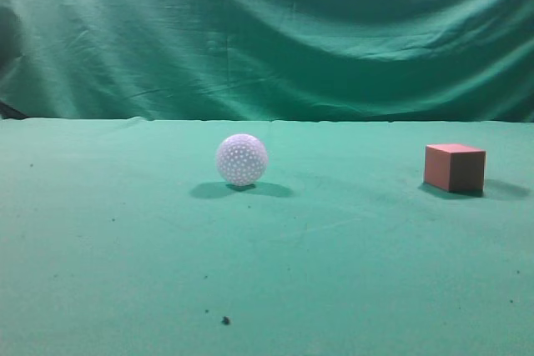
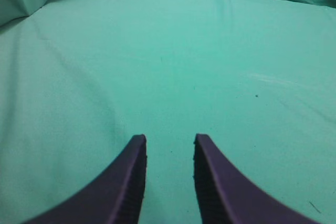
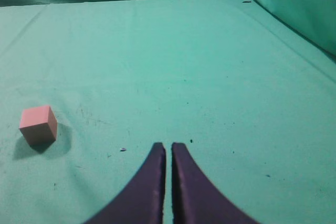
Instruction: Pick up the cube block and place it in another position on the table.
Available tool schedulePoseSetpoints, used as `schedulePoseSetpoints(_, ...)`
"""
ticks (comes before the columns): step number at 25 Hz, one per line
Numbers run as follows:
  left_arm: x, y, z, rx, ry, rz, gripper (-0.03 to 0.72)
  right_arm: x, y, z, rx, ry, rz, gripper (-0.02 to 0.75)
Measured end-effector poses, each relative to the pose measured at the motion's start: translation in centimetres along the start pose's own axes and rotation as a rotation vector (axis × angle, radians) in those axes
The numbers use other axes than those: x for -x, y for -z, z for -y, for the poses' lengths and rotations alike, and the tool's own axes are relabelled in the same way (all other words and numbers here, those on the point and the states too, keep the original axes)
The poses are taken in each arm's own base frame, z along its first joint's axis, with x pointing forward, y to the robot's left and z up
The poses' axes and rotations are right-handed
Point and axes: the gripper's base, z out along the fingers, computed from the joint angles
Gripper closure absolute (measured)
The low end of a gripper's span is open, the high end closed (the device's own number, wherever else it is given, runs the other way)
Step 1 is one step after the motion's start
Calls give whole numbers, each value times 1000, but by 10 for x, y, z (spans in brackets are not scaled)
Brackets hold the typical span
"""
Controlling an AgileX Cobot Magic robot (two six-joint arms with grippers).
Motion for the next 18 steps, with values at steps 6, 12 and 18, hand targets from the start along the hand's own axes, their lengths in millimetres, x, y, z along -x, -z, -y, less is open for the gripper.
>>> schedulePoseSetpoints(6, 0, 0, 0, 0, 0, 0, 426, 0, 0, 0, 0, -2, 0, 738)
schedulePoseSetpoints(12, 0, 0, 0, 0, 0, 0, 426, 0, 0, 0, 0, -2, 0, 738)
schedulePoseSetpoints(18, 0, 0, 0, 0, 0, 0, 426, 0, 0, 0, 0, -2, 0, 738)
